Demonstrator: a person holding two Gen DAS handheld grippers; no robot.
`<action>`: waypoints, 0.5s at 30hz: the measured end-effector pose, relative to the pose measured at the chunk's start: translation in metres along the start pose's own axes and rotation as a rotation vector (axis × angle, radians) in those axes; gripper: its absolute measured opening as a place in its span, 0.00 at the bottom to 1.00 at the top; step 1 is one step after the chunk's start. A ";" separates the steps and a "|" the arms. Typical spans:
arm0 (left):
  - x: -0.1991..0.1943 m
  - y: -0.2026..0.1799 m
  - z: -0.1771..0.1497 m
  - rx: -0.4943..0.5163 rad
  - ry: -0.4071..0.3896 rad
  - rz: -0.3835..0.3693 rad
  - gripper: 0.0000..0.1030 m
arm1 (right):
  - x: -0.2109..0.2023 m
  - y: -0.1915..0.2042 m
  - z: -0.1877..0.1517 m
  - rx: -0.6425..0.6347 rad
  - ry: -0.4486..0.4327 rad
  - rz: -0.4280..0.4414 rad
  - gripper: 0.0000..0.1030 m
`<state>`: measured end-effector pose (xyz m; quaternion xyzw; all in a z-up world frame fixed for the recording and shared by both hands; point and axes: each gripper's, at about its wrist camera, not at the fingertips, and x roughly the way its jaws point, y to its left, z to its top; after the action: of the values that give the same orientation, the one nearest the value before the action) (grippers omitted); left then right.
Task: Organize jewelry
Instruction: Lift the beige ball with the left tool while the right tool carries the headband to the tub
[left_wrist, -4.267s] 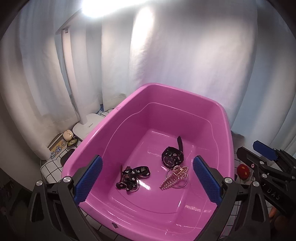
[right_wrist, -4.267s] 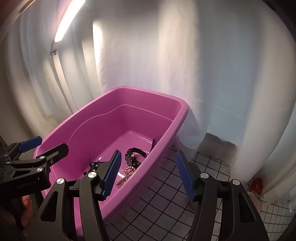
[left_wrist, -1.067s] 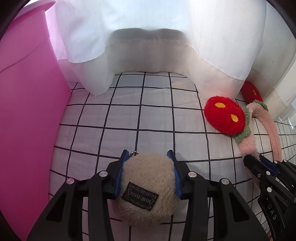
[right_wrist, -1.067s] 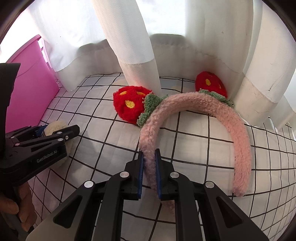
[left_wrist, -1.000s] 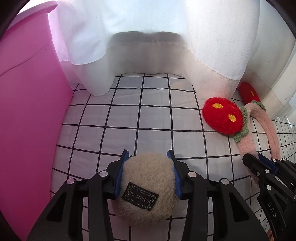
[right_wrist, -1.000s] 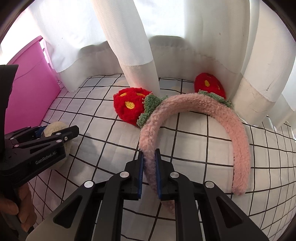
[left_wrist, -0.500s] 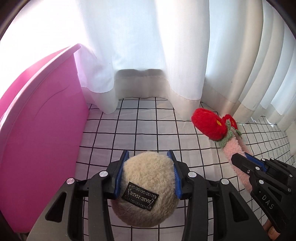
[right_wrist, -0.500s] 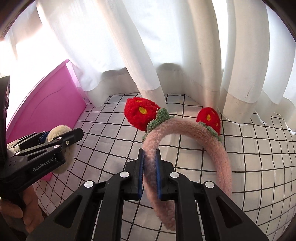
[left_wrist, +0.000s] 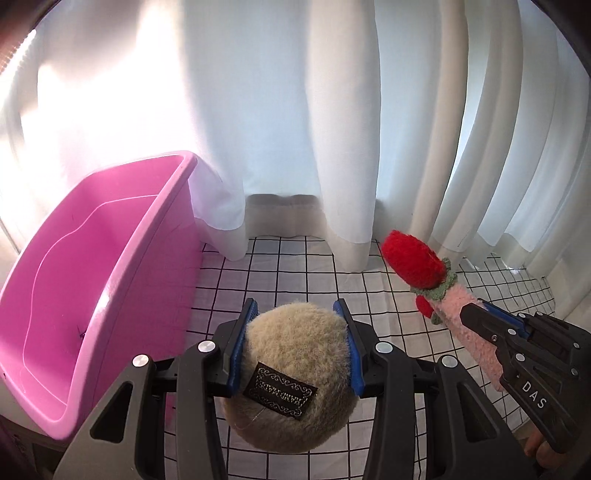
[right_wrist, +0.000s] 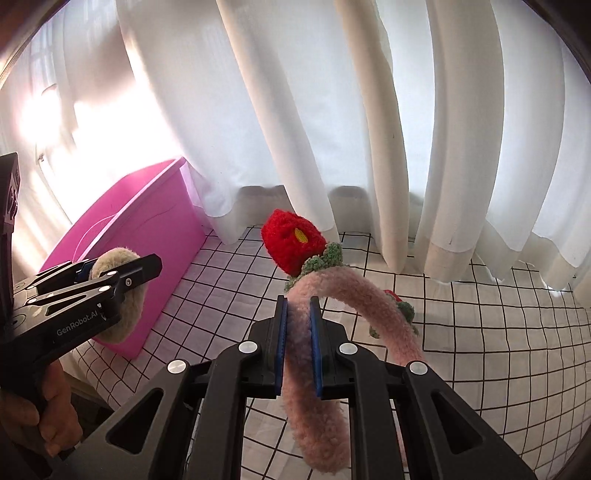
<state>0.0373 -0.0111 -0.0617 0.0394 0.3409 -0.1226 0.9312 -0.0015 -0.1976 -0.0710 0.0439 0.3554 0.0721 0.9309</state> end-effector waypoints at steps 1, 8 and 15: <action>-0.005 0.001 0.003 -0.001 -0.011 0.002 0.40 | -0.004 0.003 0.004 -0.010 -0.011 0.001 0.11; -0.044 0.015 0.018 -0.018 -0.091 0.029 0.40 | -0.027 0.032 0.030 -0.078 -0.092 0.047 0.11; -0.075 0.054 0.034 -0.078 -0.155 0.086 0.40 | -0.039 0.077 0.058 -0.159 -0.164 0.123 0.11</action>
<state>0.0172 0.0510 0.0118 0.0083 0.2704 -0.0718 0.9600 0.0005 -0.1304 0.0083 -0.0023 0.2677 0.1532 0.9512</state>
